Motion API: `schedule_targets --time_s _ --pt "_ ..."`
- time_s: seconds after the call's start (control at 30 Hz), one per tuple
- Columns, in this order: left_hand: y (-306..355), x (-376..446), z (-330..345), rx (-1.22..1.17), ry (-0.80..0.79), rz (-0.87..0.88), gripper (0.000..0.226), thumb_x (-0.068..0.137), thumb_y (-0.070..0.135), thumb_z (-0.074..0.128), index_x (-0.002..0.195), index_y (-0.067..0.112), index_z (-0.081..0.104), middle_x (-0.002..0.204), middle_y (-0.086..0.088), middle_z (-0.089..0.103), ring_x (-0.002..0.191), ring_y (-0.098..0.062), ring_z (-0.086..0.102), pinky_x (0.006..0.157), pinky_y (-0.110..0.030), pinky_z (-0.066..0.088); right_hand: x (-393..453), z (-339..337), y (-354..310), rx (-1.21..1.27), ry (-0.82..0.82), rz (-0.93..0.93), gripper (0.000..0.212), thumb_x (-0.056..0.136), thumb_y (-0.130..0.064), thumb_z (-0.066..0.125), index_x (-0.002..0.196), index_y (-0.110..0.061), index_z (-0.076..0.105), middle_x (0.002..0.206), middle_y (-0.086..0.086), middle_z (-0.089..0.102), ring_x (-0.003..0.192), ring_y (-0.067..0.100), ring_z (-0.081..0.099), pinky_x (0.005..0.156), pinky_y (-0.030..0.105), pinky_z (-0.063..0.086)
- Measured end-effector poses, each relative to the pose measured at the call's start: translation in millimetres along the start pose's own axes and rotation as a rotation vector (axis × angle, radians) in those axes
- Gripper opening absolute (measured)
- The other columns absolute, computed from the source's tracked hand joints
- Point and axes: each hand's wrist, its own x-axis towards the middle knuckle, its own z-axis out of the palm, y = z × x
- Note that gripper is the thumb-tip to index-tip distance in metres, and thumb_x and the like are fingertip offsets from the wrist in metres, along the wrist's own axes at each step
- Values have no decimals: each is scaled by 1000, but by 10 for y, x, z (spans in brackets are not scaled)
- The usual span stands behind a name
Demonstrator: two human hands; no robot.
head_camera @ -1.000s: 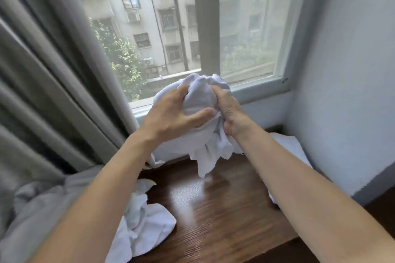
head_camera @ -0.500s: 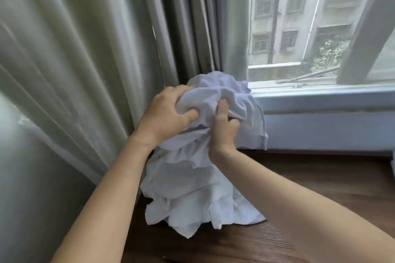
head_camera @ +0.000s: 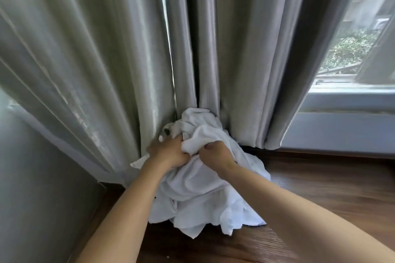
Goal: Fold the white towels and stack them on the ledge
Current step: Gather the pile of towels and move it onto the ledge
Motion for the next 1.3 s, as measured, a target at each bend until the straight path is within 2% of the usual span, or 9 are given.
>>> schedule_targets --time_s 0.07,0.13,0.2,0.33,0.5,0.6,1.0,1.17,1.3 --pt "78 -6 -161 11 74 -59 80 80 54 59 153 35 31 158 -3 34 144 -39 32 113 -59 33 36 -139 -57 -137 219 -147 28 91 -14 56 64 -8 55 63 3 54 57 19 50 50 27 44" --pt "221 -21 -235 -24 179 17 74 85 47 62 151 30 33 153 -3 40 140 -35 38 109 -55 39 86 -238 -74 -207 335 -264 18 91 -15 57 100 -7 71 97 11 66 85 30 63 73 39 56" --pt "393 -18 -170 -22 158 136 72 91 45 59 155 29 30 154 -2 42 138 -30 44 108 -49 43 145 -320 13 -361 172 -293 44 95 -21 55 139 -16 58 135 11 57 120 34 55 99 45 49" --pt "635 -39 60 301 -121 1 74 94 52 58 157 26 28 164 -2 23 151 -39 21 118 -64 22 140 -406 306 -479 -205 -268 51 102 -23 51 152 -17 46 154 5 50 140 27 46 110 28 36" --pt "1676 -172 30 251 243 250 39 96 30 51 135 21 50 146 -6 49 140 -35 35 112 -52 33 -106 -1113 704 -246 109 -311 24 88 -11 52 104 -10 69 105 7 74 91 26 64 82 38 52" --pt "2446 -199 249 -42 276 522 34 96 30 53 129 21 58 131 -7 64 121 -33 57 98 -42 48 -304 -1741 937 -225 219 -173 9 83 -15 50 79 -10 56 83 11 69 77 32 60 67 40 47" --pt "5234 -655 1678 -340 -144 775 27 98 37 55 118 21 64 111 2 70 110 -21 63 88 -33 47 -1074 -4029 2605 61 549 299 13 92 -27 55 94 -16 62 102 3 70 92 22 60 75 31 45" --pt "5991 -582 2463 -345 -547 519 25 79 40 50 84 15 52 76 -4 54 66 -21 56 64 -31 48 -1285 -4342 3492 904 694 840 26 80 -27 59 100 -9 59 109 18 64 98 36 65 82 50 60" --pt "6372 -468 3129 -382 -777 163 84 92 52 55 156 10 22 140 -19 51 118 -42 59 79 -49 59 -1587 -4366 4031 1359 877 1195 51 89 -42 71 128 -14 52 118 13 52 117 40 54 92 50 51"
